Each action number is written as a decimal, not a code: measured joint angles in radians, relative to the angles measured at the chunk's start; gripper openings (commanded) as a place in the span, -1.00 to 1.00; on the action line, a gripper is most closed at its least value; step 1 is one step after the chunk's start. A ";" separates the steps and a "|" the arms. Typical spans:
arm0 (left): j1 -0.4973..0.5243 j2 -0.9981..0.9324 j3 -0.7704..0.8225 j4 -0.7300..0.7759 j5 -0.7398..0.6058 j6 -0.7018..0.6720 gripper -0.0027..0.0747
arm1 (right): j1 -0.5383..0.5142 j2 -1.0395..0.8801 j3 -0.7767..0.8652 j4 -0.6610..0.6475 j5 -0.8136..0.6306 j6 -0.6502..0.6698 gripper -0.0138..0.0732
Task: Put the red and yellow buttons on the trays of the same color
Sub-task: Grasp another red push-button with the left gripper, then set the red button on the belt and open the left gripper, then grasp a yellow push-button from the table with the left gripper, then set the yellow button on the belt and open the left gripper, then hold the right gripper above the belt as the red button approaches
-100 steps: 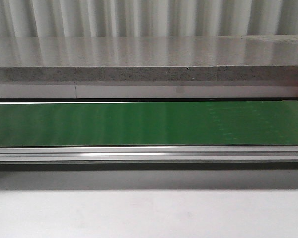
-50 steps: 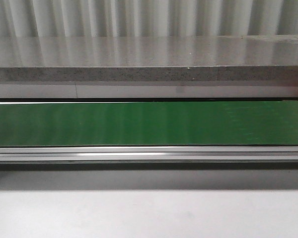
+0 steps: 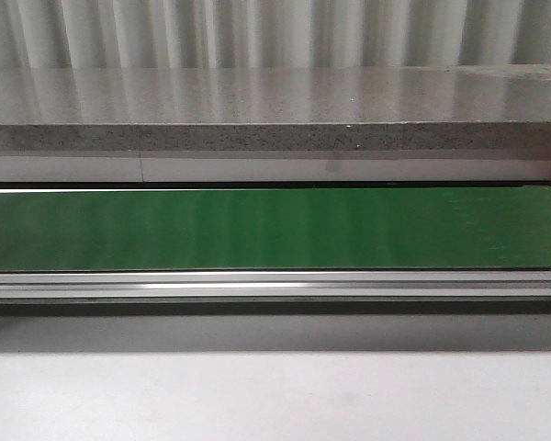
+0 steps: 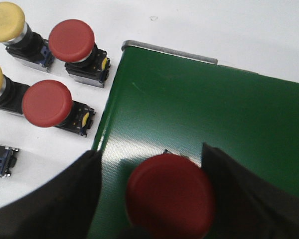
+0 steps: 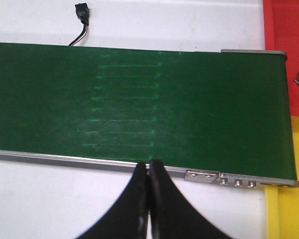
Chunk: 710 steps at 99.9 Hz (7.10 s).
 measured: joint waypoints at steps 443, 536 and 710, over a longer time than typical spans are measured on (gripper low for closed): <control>0.288 -0.079 -0.083 -0.073 -0.002 0.108 -0.88 | 0.000 0.000 0.000 0.000 0.001 0.000 -0.84; 0.040 0.107 -0.091 -0.107 -0.008 0.108 0.21 | 0.000 0.000 0.000 0.000 0.002 0.000 -0.84; -0.234 -0.860 0.292 -0.063 0.053 0.181 -0.63 | 0.000 0.000 0.000 0.000 0.002 0.000 -0.84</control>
